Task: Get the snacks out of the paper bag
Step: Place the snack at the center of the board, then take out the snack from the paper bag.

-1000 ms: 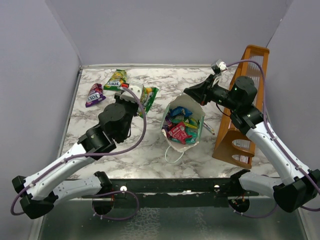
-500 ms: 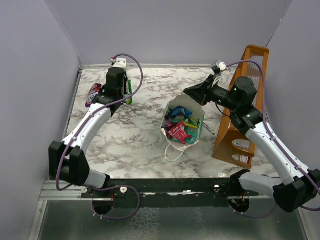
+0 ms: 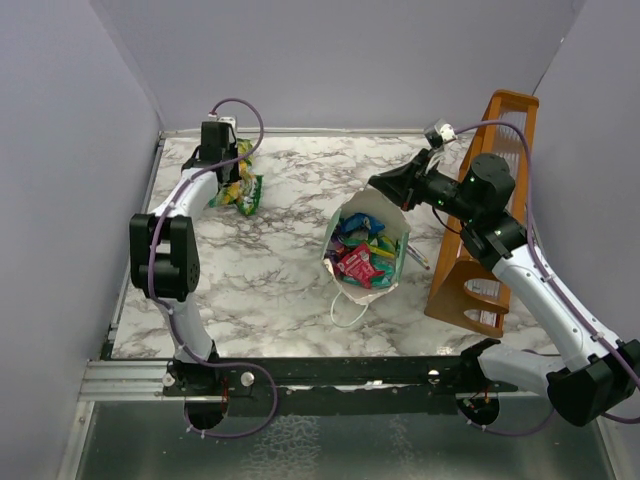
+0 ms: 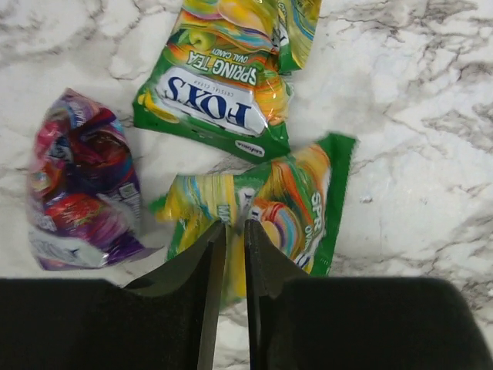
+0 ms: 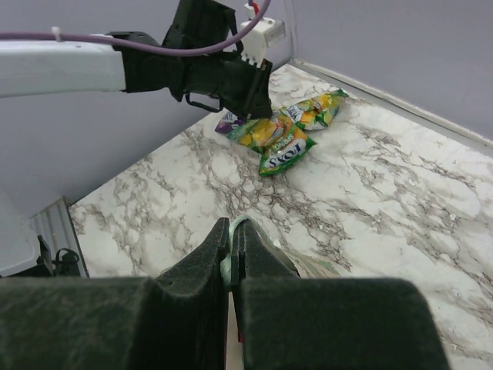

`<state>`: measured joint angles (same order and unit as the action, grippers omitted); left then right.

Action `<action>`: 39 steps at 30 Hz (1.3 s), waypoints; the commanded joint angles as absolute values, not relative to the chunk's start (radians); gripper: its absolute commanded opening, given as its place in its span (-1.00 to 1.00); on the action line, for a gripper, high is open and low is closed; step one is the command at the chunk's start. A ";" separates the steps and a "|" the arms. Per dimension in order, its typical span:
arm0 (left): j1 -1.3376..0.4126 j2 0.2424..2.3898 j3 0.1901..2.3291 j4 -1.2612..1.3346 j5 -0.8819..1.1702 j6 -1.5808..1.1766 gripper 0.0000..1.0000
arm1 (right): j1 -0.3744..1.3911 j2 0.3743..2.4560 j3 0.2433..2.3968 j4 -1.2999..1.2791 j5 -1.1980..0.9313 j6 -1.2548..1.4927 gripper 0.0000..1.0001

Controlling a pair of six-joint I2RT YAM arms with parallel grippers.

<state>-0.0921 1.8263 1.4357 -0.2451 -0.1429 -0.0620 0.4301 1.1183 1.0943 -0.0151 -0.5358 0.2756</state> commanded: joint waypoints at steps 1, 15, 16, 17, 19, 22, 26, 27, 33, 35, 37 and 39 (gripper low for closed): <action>-0.041 1.881 1.541 -0.330 0.035 -0.165 -0.35 | 0.430 1.103 1.099 0.047 -0.529 0.275 -0.97; -0.225 1.305 1.164 -0.084 0.125 -0.259 0.21 | 0.430 1.162 1.206 0.001 -0.365 0.147 -0.97; -0.269 1.277 1.144 -0.078 0.110 -0.251 0.24 | 0.430 1.175 1.228 -0.005 -0.359 0.114 -0.97; -0.312 1.258 1.134 -0.086 0.096 -0.244 0.25 | 0.430 1.190 1.251 -0.012 -0.353 0.089 -0.97; -0.381 1.239 1.133 -0.122 0.079 -0.243 0.25 | 0.429 1.218 1.297 -0.024 -0.326 0.046 -0.97; -0.445 1.208 1.134 -0.160 0.073 -0.258 0.25 | 0.428 1.256 1.369 -0.058 -0.303 -0.007 -0.97; -0.497 1.135 1.108 -0.160 0.060 -0.285 0.30 | 0.426 1.292 1.430 -0.079 -0.312 -0.083 -0.97; -0.505 1.112 1.092 -0.155 0.061 -0.293 0.34 | 0.426 1.304 1.449 -0.096 -0.310 -0.097 -0.97; -0.532 0.953 0.945 -0.077 0.114 -0.342 0.44 | 0.426 1.355 1.501 -0.171 -0.549 -0.111 -0.91; -0.537 0.902 0.896 -0.060 0.123 -0.353 0.44 | 0.429 1.378 1.477 -0.161 -0.704 -0.073 -0.89; -0.541 0.862 0.857 -0.051 0.145 -0.356 0.44 | 0.433 1.398 1.438 -0.113 -0.857 0.001 -0.89; -0.545 0.829 0.830 -0.050 0.171 -0.362 0.44 | 0.450 1.413 1.376 -0.038 -0.970 0.068 -0.89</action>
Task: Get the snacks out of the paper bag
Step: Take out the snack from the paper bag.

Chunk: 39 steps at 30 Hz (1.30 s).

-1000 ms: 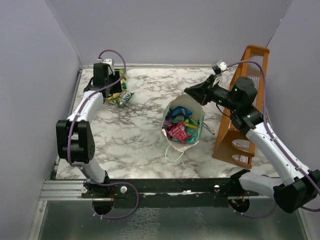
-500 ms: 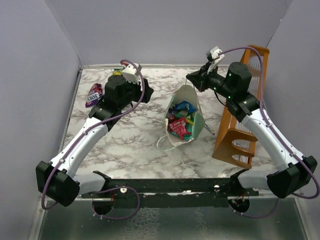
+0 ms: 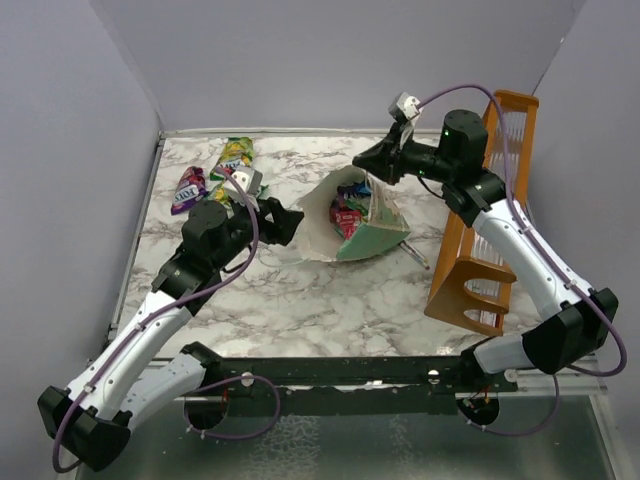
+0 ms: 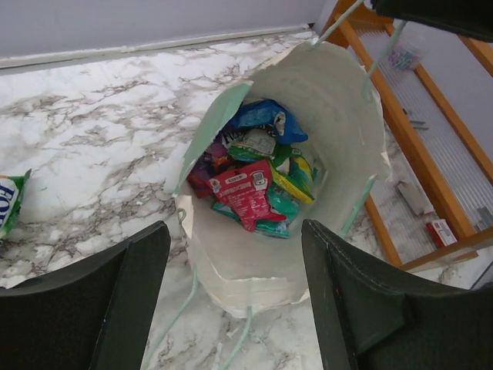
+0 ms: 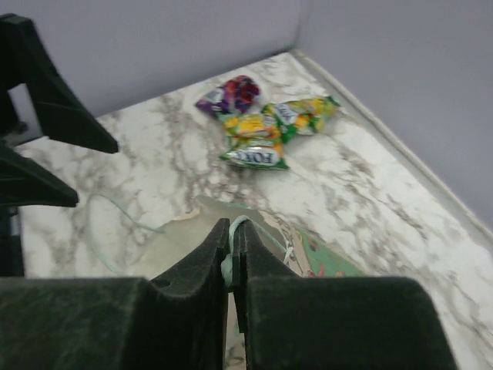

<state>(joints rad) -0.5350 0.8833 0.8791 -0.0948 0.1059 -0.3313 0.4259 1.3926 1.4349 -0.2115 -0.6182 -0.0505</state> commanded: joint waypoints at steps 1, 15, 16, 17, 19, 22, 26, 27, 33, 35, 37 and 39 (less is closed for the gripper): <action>-0.547 0.814 0.819 -0.049 0.182 -0.369 0.44 | 0.462 1.416 1.349 -0.008 -0.992 0.107 -0.89; -0.802 0.738 0.647 0.140 0.084 -0.411 0.42 | 0.512 1.446 1.268 0.053 -1.044 0.264 -0.97; -0.844 0.748 0.646 0.142 0.035 -0.382 0.41 | 0.512 1.437 1.266 0.054 -1.041 0.269 -0.97; -0.889 0.763 0.650 0.137 -0.014 -0.350 0.40 | 0.512 1.429 1.264 0.054 -1.039 0.273 -0.97; -0.971 0.809 0.671 0.124 -0.113 -0.273 0.35 | 0.512 1.413 1.253 0.070 -1.052 0.273 -0.97; -1.063 0.897 0.696 0.135 -0.259 -0.189 0.21 | 0.512 1.407 1.249 0.064 -1.070 0.258 -0.97; -1.090 0.975 0.664 0.238 -0.316 -0.166 0.00 | 0.512 1.387 1.215 0.090 -1.119 0.254 -0.97; -1.089 0.980 0.638 0.280 -0.313 -0.167 -0.02 | 0.512 1.382 1.204 0.095 -1.127 0.257 -0.97; -1.091 1.010 0.498 0.441 -0.334 -0.238 -0.09 | 0.512 1.342 1.125 0.199 -1.154 0.377 -0.97; -1.091 1.020 0.458 0.494 -0.348 -0.252 -0.10 | 0.514 1.325 1.068 0.291 -1.163 0.457 -0.97; -1.092 1.042 0.431 0.537 -0.356 -0.241 -0.12 | 0.514 1.310 1.032 0.354 -1.160 0.504 -0.97; -1.099 1.069 0.411 0.600 -0.355 -0.200 -0.12 | 0.514 1.298 1.016 0.370 -1.135 0.519 -0.97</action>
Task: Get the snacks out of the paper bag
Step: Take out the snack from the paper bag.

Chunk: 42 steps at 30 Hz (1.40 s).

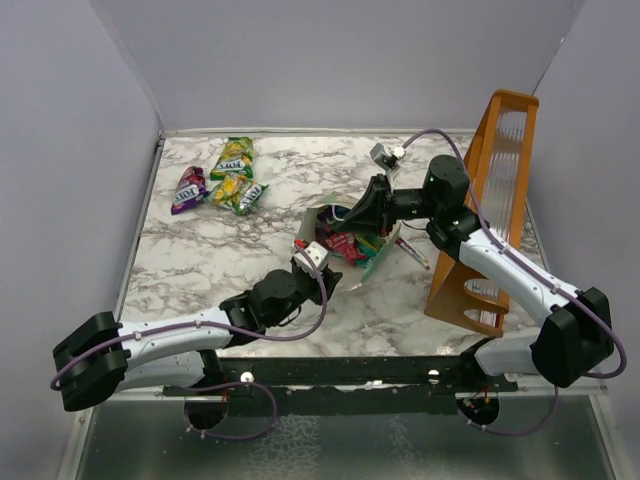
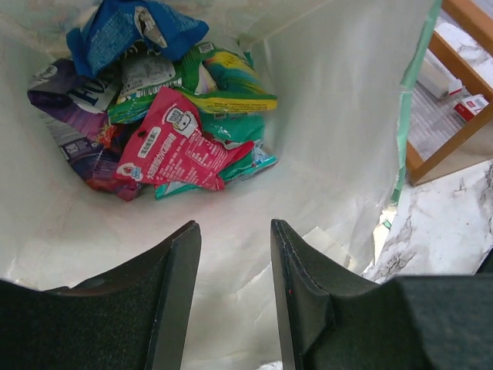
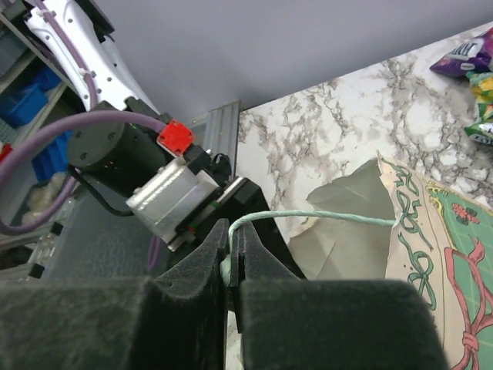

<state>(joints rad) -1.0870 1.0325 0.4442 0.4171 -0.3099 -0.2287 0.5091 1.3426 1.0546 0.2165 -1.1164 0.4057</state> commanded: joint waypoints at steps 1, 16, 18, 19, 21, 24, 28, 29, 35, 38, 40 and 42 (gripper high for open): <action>-1.103 1.085 0.404 0.625 -0.366 -0.175 -0.12 | 0.514 1.296 1.012 0.371 -1.124 0.524 -0.97; -1.072 1.471 0.508 1.069 -0.417 0.194 0.20 | 0.514 1.262 1.056 0.336 -1.087 0.517 -0.97; -1.058 1.506 0.527 1.090 -0.421 0.198 0.18 | 0.514 1.257 1.058 0.333 -1.089 0.516 -0.97; -1.053 1.517 0.533 1.105 -0.419 0.201 0.18 | 0.513 1.256 1.060 0.329 -1.087 0.512 -0.97; -1.047 1.540 0.547 1.119 -0.419 0.207 0.18 | 0.514 1.252 1.065 0.305 -1.081 0.496 -0.97; -1.035 1.598 0.566 1.155 -0.406 0.235 0.20 | 0.514 1.243 1.062 0.291 -1.067 0.481 -0.97; -1.027 1.660 0.574 1.205 -0.370 0.232 0.31 | 0.514 1.239 1.067 0.290 -1.044 0.485 -0.97; -1.024 1.674 0.574 1.221 -0.373 0.226 0.34 | 0.514 1.239 1.071 0.285 -1.036 0.487 -0.97; -0.985 1.795 0.609 1.299 -0.383 0.213 0.42 | 0.514 1.230 1.072 0.282 -1.010 0.486 -0.97; -0.962 1.832 0.633 1.294 -0.312 0.183 0.41 | 0.514 1.229 1.084 0.250 -0.997 0.469 -0.97; -0.952 1.849 0.644 1.278 -0.284 0.167 0.34 | 0.514 1.225 1.090 0.233 -0.989 0.458 -0.97; -0.948 1.856 0.646 1.275 -0.269 0.169 0.22 | 0.514 1.217 1.091 0.226 -0.977 0.450 -0.97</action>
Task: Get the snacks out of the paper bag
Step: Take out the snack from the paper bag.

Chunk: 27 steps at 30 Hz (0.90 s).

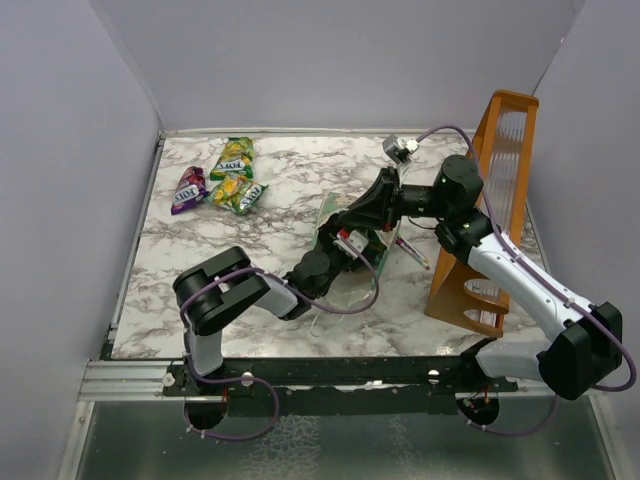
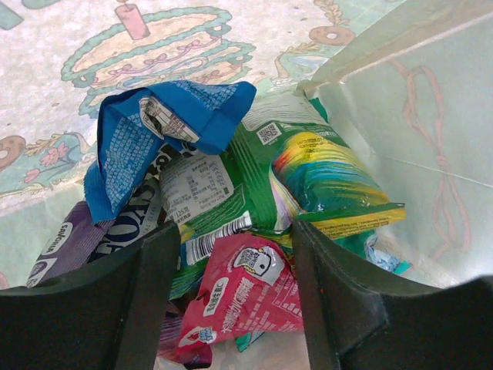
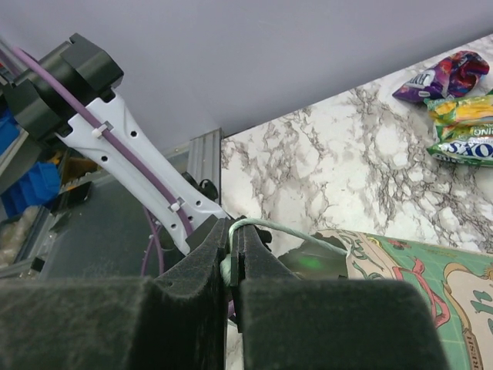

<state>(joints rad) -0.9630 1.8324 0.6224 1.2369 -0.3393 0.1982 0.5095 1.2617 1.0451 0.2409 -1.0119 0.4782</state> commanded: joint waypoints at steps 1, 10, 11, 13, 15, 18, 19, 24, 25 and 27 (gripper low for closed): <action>-0.949 1.859 0.647 1.272 -0.266 0.172 0.13 | 0.514 1.214 1.089 0.223 -0.970 0.446 -0.97; -0.946 1.781 0.624 1.235 -0.261 0.194 -0.89 | 0.514 1.217 1.092 0.161 -0.879 0.410 -0.97; -0.946 1.757 0.620 1.215 -0.246 0.187 -0.91 | 0.514 1.215 1.091 0.150 -0.861 0.405 -0.97; -0.947 1.709 0.602 1.193 -0.217 0.162 -0.94 | 0.514 1.212 1.089 0.128 -0.824 0.394 -0.97; -0.946 1.648 0.579 1.159 -0.186 0.122 -1.00 | 0.514 1.210 1.090 0.103 -0.785 0.382 -0.97; -0.948 1.569 0.569 1.073 -0.143 0.079 -1.00 | 0.514 1.212 1.091 0.079 -0.743 0.368 -0.97; -0.948 1.545 0.568 1.042 -0.131 0.063 -1.00 | 0.514 1.213 1.091 0.074 -0.729 0.364 -0.97; -0.961 1.437 0.529 0.965 -0.082 0.039 -1.00 | 0.514 1.225 1.108 0.031 -0.695 0.333 -0.97; -0.963 1.427 0.506 0.984 -0.085 0.035 -1.00 | 0.514 1.224 1.108 0.023 -0.690 0.327 -0.97; -0.964 1.425 0.491 0.978 -0.082 0.038 -0.99 | 0.514 1.222 1.104 0.019 -0.682 0.322 -0.97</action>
